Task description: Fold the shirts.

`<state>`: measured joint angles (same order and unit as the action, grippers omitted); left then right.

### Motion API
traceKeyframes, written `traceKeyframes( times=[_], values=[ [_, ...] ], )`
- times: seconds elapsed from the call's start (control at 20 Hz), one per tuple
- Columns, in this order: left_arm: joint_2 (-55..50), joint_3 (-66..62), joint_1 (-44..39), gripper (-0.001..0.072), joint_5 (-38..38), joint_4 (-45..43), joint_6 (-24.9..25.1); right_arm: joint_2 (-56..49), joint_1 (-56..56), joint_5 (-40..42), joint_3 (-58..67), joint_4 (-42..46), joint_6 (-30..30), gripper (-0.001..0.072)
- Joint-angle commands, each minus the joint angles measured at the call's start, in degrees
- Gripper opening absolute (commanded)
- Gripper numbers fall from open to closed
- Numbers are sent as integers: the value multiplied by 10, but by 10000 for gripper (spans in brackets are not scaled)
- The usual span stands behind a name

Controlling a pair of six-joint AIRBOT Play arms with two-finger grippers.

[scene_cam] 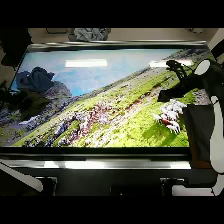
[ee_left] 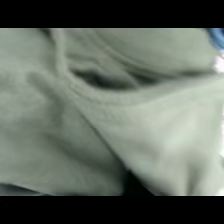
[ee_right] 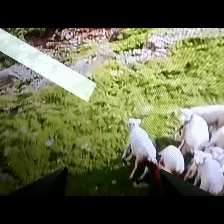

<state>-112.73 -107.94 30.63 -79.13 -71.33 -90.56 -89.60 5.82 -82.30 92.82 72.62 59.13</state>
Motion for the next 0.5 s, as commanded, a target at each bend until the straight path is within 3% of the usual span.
traceKeyframes(
  times=[0.0, 0.25, 0.45],
  values=[
    [75, -1, -13, 31, 7, 36, 41, 40, 0, -16, 0, 2, 0, 672],
    [293, 0, -104, 31, 41, 45, 62, 137, 0, -38, 0, 10, 0, 672],
    [411, 0, -229, 31, 64, 121, 61, 216, 0, -69, 0, 35, 2, 672]
  ],
)
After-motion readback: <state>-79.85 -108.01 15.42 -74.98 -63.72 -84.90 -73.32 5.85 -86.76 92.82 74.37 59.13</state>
